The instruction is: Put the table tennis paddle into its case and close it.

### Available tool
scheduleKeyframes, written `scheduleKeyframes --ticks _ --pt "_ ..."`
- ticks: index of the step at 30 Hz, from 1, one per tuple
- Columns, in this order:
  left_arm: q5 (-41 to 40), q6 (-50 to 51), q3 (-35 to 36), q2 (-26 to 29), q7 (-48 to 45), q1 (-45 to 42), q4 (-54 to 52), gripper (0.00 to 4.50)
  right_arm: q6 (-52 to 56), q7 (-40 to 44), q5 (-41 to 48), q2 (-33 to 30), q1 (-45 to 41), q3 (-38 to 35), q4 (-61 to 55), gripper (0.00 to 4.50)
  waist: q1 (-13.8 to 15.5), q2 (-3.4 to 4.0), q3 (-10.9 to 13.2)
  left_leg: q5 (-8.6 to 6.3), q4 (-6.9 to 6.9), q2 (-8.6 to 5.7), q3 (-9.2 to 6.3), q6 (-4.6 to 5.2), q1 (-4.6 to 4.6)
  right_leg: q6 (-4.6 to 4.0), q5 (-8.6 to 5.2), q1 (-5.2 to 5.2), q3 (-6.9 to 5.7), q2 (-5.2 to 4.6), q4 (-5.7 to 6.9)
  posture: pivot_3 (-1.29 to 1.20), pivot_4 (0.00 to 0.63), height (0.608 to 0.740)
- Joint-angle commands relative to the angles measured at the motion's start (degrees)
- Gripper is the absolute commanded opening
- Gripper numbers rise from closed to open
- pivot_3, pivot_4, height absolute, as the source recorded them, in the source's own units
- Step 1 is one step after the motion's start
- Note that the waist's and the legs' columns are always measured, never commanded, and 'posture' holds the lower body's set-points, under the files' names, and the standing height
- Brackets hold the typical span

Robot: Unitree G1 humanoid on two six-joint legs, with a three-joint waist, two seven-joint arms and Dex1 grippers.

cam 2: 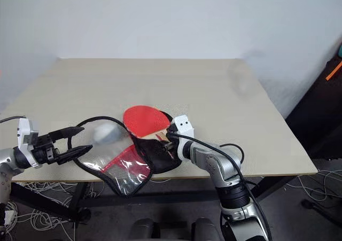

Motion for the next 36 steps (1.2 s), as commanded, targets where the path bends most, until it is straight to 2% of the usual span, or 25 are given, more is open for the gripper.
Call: scheduleKeyframes --ticks 1,19,29,36 --pt "-1.4 -0.2 1.5 0.8 -0.2 -0.4 -0.9 4.50 -0.2 -2.3 -0.9 1.6 -1.5 -1.5 1.9 1.16 0.0 0.00 0.0 0.00 0.00 0.00 0.00 0.00 0.00 0.00 0.00 -0.01 0.00 0.01 0.00 0.00 0.000 0.740" --pt "-1.6 -0.3 1.7 0.2 0.5 0.4 -1.6 4.50 5.3 -12.8 -4.4 7.2 -4.3 -5.8 5.0 1.16 0.0 0.04 0.0 -0.01 0.00 0.00 -0.03 -0.02 0.03 0.01 0.01 0.01 -0.04 -0.02 0.00 0.00 0.000 0.740" --pt "-1.6 -0.7 1.7 0.1 1.0 0.7 -1.5 4.50 8.8 -14.2 -3.7 8.9 -4.3 -6.2 3.1 1.16 0.0 0.04 0.0 -0.02 -0.03 0.00 -0.05 -0.04 0.03 -0.11 -0.06 0.00 -0.08 -0.05 -0.02 0.00 0.000 0.740" --pt "-1.6 -1.1 1.6 -0.4 1.2 0.8 -1.4 4.50 8.1 -13.3 -4.2 6.6 -4.2 -6.0 3.5 1.16 0.1 0.04 0.0 -0.02 -0.05 -0.02 -0.05 -0.05 0.02 -0.12 -0.07 0.01 -0.09 -0.09 -0.06 0.00 0.000 0.740"
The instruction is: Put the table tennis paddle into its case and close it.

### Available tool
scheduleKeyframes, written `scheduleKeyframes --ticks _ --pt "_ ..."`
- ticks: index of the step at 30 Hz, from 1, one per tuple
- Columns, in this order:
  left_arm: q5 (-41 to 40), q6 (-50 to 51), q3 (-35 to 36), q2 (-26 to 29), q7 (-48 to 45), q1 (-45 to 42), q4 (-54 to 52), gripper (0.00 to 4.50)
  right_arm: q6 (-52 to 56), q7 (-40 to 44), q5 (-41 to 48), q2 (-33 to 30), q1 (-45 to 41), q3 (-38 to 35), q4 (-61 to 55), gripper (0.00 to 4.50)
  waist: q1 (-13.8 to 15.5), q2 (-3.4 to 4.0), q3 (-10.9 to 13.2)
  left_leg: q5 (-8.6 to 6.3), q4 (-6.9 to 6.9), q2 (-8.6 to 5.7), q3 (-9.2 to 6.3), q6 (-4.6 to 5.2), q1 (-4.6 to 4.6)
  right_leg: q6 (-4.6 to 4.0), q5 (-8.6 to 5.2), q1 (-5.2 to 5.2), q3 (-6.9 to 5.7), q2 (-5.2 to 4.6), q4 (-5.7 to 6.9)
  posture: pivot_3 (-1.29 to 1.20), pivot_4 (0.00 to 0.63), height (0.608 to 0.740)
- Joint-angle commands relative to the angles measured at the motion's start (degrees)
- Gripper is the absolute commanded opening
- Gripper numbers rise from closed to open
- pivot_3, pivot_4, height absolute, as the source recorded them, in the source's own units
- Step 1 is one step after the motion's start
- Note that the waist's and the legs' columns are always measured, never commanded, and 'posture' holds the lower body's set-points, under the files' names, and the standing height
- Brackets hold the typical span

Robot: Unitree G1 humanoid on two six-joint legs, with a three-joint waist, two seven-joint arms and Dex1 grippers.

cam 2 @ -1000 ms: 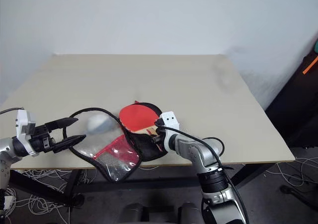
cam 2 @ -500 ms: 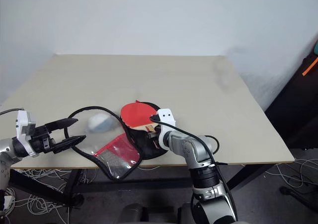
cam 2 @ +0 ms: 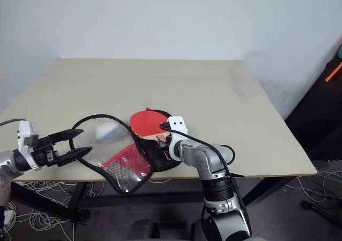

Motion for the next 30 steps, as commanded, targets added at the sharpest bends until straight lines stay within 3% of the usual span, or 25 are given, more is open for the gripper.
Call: scheduleKeyframes --ticks 1,5,15,23,30 --pt "-1.5 -0.9 1.5 0.0 0.1 -0.6 -1.4 4.50 -0.1 -0.8 -1.7 -2.5 -0.1 -1.7 -0.4 1.16 0.0 -0.01 0.0 0.00 0.00 0.00 0.00 0.00 0.00 0.00 0.00 0.00 -0.01 -0.01 -0.01 0.00 0.000 0.740" --pt "-1.6 -0.9 1.6 0.1 0.1 -0.7 -1.2 4.50 -1.3 -0.3 -2.1 -3.7 0.2 -1.2 0.4 1.16 0.0 -0.01 0.0 0.00 0.00 -0.02 -0.01 0.00 0.00 -0.01 -0.01 0.01 -0.02 -0.02 -0.03 0.00 0.000 0.740" --pt "-1.6 -0.6 2.0 0.4 0.4 -0.8 -1.1 4.50 -3.8 -0.5 -2.9 -2.7 0.0 -0.3 2.3 4.48 -0.4 -0.02 0.0 0.01 -0.10 0.00 0.02 0.00 0.00 -0.01 0.00 -0.01 0.01 0.00 -0.05 0.00 0.000 0.740" --pt "-3.2 1.6 2.9 1.9 -0.3 -0.3 -1.7 4.50 -1.9 4.3 1.6 -4.1 -1.4 -2.4 -1.9 4.48 -0.4 -0.02 0.0 0.01 -0.11 0.00 0.02 0.00 0.00 -0.01 0.00 -0.03 0.01 -0.02 -0.07 0.00 0.000 0.740" --pt "-6.4 5.8 6.9 6.5 -3.8 1.8 -2.4 4.50 -1.2 16.6 9.5 -16.1 -3.9 -8.4 -8.2 4.48 -0.5 -0.02 0.0 0.00 -0.18 0.01 0.04 0.00 -0.01 0.01 -0.03 -0.06 0.03 -0.03 -0.15 0.00 0.000 0.740"
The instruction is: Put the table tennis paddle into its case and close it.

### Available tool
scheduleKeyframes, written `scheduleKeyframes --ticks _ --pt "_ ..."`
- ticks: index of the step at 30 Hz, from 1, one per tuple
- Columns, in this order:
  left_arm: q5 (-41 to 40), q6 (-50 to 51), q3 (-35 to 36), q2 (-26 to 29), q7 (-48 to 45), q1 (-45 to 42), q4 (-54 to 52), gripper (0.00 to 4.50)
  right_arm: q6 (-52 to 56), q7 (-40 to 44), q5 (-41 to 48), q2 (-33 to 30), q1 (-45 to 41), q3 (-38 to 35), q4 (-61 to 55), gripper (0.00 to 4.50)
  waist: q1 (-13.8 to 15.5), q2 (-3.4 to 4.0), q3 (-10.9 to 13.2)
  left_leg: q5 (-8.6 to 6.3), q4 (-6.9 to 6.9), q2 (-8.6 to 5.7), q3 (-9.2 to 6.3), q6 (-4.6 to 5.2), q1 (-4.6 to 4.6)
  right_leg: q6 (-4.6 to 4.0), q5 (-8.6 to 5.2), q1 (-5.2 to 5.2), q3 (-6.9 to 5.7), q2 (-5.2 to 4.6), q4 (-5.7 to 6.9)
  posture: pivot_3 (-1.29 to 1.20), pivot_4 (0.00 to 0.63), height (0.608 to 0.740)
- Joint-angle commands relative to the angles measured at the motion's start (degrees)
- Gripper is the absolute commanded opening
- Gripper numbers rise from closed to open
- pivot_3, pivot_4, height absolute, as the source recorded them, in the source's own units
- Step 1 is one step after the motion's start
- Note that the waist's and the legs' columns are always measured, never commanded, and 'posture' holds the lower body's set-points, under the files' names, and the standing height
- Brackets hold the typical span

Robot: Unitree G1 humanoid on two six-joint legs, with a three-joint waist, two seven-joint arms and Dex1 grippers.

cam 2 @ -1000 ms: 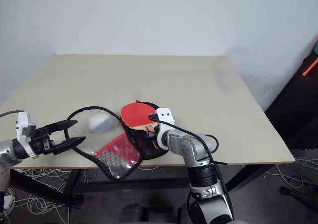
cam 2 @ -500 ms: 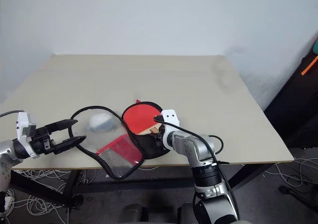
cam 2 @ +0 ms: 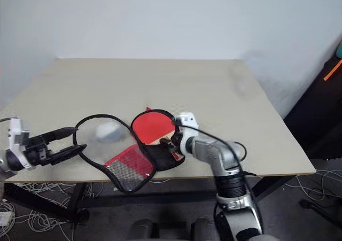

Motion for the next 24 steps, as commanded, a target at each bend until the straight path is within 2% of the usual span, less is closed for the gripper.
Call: scheduleKeyframes --ticks 1,8,14,18,20,24 --pt "-2.0 1.3 3.2 2.6 -1.8 1.0 -1.8 4.50 -1.8 8.3 4.6 -7.0 -1.8 -2.3 -5.4 4.48 0.0 0.03 0.0 0.00 -0.04 0.00 0.01 0.00 0.00 0.01 -0.01 -0.02 0.00 0.00 -0.02 0.00 0.000 0.740" --pt "-1.8 2.4 5.9 4.5 -4.3 6.7 -2.4 4.50 -16.6 28.4 4.7 -28.1 0.9 -2.9 -3.8 4.48 0.0 0.02 0.0 0.00 -0.24 -0.04 0.11 0.01 0.00 0.16 -0.15 -0.10 0.09 -0.06 -0.15 0.00 0.000 0.740" --pt "-1.4 2.6 6.7 5.9 -6.1 9.3 -2.3 4.50 -31.4 44.7 2.5 -41.3 4.8 -1.9 -0.3 4.48 0.0 0.01 0.1 0.00 -0.29 -0.01 0.09 0.01 0.01 0.16 -0.22 -0.13 0.08 -0.03 -0.17 0.00 0.000 0.740" --pt "0.8 -0.4 5.7 5.2 -5.3 10.9 -3.0 4.50 -37.8 50.5 0.3 -45.5 4.2 -1.1 3.8 4.48 0.0 0.01 0.1 0.00 -0.21 0.01 0.17 0.00 0.06 0.14 -0.20 -0.15 0.07 -0.13 -0.13 0.00 0.000 0.740" --pt "3.5 -3.5 4.8 3.6 -2.6 11.5 -3.2 4.50 -38.9 51.1 -0.1 -45.7 2.8 -1.0 5.5 4.48 0.0 0.01 0.1 -0.01 -0.21 0.01 0.23 0.00 0.08 0.12 -0.18 -0.18 0.03 -0.20 -0.13 0.00 0.000 0.740" --pt "4.8 -3.6 2.5 1.7 -1.0 12.4 -3.4 4.50 -39.9 51.7 -0.5 -45.5 1.8 -1.3 6.5 4.48 0.0 0.05 0.1 -0.01 -0.26 0.03 0.26 0.00 0.06 0.08 -0.15 -0.28 0.02 -0.24 -0.08 0.00 0.000 0.740"
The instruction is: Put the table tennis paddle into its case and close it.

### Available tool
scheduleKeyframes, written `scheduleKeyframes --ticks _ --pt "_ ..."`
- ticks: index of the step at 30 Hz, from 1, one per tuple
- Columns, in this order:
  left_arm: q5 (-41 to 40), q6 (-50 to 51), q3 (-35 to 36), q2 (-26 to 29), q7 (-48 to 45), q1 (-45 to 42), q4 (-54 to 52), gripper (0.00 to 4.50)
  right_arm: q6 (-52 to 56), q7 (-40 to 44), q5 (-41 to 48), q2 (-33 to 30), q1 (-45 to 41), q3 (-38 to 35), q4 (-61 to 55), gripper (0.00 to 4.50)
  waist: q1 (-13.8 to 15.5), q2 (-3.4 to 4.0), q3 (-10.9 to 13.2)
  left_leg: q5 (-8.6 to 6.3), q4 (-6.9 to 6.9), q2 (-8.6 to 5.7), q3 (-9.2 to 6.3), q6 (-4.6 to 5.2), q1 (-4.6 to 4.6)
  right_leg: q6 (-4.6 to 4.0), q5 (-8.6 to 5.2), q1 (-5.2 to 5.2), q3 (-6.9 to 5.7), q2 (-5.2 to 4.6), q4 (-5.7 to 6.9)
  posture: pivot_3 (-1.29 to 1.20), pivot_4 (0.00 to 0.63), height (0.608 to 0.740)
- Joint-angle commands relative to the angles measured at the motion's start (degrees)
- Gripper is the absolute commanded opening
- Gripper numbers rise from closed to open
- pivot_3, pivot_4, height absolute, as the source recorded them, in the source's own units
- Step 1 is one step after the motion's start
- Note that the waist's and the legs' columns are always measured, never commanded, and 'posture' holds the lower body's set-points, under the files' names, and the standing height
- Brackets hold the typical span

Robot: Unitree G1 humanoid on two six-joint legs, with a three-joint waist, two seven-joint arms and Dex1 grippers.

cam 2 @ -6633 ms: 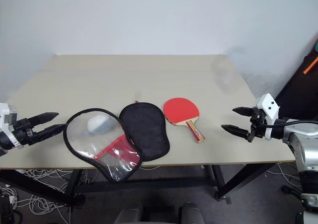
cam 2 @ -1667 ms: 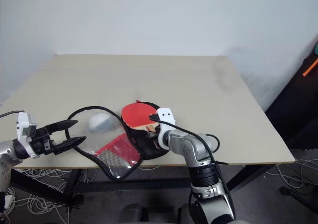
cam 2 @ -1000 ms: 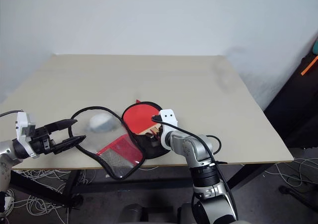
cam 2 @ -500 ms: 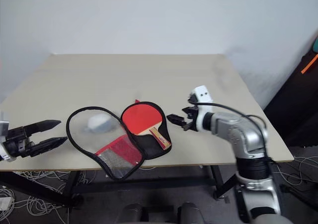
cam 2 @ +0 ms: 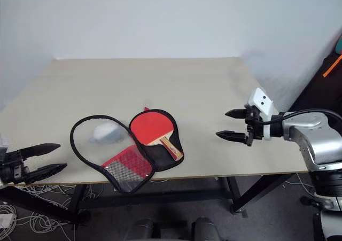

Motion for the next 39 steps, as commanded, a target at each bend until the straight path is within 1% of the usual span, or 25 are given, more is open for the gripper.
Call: scheduleKeyframes --ticks 1,3,7,8,11,12,17,24,27,30,32,36,39 --pt "0.7 -0.4 -1.1 -0.7 1.0 -0.2 -1.3 4.50 -1.5 0.9 0.1 -0.5 -1.5 -1.1 -0.3 4.48 0.1 -0.02 0.0 0.00 -0.02 0.01 0.00 0.00 -0.02 -0.03 0.02 -0.02 0.00 0.02 0.00 0.00 0.000 0.740" --pt "0.7 0.0 -1.4 -1.2 1.9 -0.2 -1.2 4.50 -1.7 1.2 0.1 -0.7 -1.0 -1.1 -0.5 4.48 0.2 -0.03 0.0 0.00 -0.01 0.02 0.00 0.00 -0.06 -0.17 0.10 -0.05 -0.03 0.03 0.00 0.00 0.000 0.740" --pt "-0.2 1.6 -1.9 -1.7 1.9 -0.3 -0.4 4.50 -1.8 1.0 -0.2 -0.4 -0.9 -1.2 0.0 4.48 0.4 -0.03 0.0 0.01 0.02 0.00 0.04 0.01 -0.07 -0.16 0.10 -0.05 0.00 0.03 0.00 0.00 0.000 0.740" --pt "-0.3 1.9 -2.0 -1.8 1.9 -0.3 -0.2 4.32 -1.6 0.8 -0.2 -0.3 -0.9 -1.3 0.0 4.50 0.4 -0.03 0.0 0.01 0.03 0.00 0.04 0.01 -0.07 -0.15 0.10 -0.05 0.00 0.03 0.01 0.00 0.000 0.740" --pt "0.7 2.5 -2.8 -2.0 2.8 -0.6 1.3 3.66 -1.4 0.4 -0.3 -0.1 -1.0 -1.3 0.1 4.50 0.4 -0.03 0.0 0.01 0.05 0.01 0.03 0.01 -0.06 -0.11 0.07 -0.05 -0.01 0.04 0.04 0.00 0.000 0.740" --pt "0.9 2.6 -3.1 -2.2 3.1 -0.6 1.4 3.21 -1.4 0.4 -0.3 0.0 -1.0 -1.3 0.1 4.50 0.4 -0.03 0.0 0.01 0.06 0.01 0.03 0.00 -0.06 -0.07 0.05 -0.05 -0.01 0.04 0.04 0.00 0.000 0.740" --pt "2.1 2.4 -5.9 -5.2 7.0 -2.1 0.8 1.51 -0.9 -0.2 0.0 0.1 -1.1 -1.3 -0.1 4.50 0.5 -0.03 0.0 0.01 0.06 0.00 0.03 0.01 -0.06 -0.13 0.08 -0.04 -0.01 0.03 0.04 0.00 0.000 0.740" --pt "1.3 7.8 -11.3 -9.8 12.6 -6.8 -1.6 1.51 0.5 -1.0 0.9 0.3 -0.2 -1.9 -1.5 4.50 0.5 -0.04 0.0 0.01 0.25 -0.01 -0.04 0.02 -0.05 -0.11 0.10 0.10 -0.06 0.09 0.08 0.00 0.000 0.740" --pt "-0.9 10.7 -12.7 -11.4 12.6 -8.5 -3.6 1.51 0.7 -0.7 1.2 0.0 0.6 -2.2 -2.1 4.50 0.5 -0.05 0.0 0.01 0.34 0.00 -0.06 0.04 -0.04 -0.11 0.10 0.17 -0.06 0.13 0.09 0.00 0.000 0.740" --pt "-5.2 18.1 -14.4 -12.8 12.9 -10.7 -6.7 1.51 0.8 0.0 1.6 -0.5 0.9 -2.4 -2.2 4.50 0.5 -0.05 0.0 0.04 0.39 0.00 -0.07 0.08 -0.04 -0.06 0.08 0.26 -0.06 0.15 0.11 0.00 0.000 0.740" --pt "-5.2 19.3 -16.9 -14.0 13.1 -11.1 -9.4 1.51 0.5 0.6 1.4 -0.9 1.1 -2.4 -1.8 4.50 0.5 -0.04 0.0 0.12 0.42 0.00 -0.08 0.23 -0.03 0.05 0.02 0.31 -0.05 0.16 0.12 0.00 0.000 0.740" --pt "-4.7 19.2 -20.1 -19.5 16.0 -16.1 -8.6 1.51 0.1 0.1 0.5 -0.9 1.2 -2.4 -0.6 4.50 0.6 -0.04 0.0 0.14 0.49 -0.04 -0.14 0.27 -0.04 0.05 0.03 0.40 -0.06 0.18 0.12 0.00 0.000 0.740" --pt "-3.1 20.6 -23.5 -25.4 21.4 -22.0 -6.6 1.51 0.5 0.0 0.8 -0.7 1.7 -2.5 -1.3 4.50 0.7 -0.04 0.0 0.15 0.57 -0.08 -0.20 0.29 -0.03 0.09 0.04 0.53 -0.06 0.21 0.11 0.00 0.000 0.740"
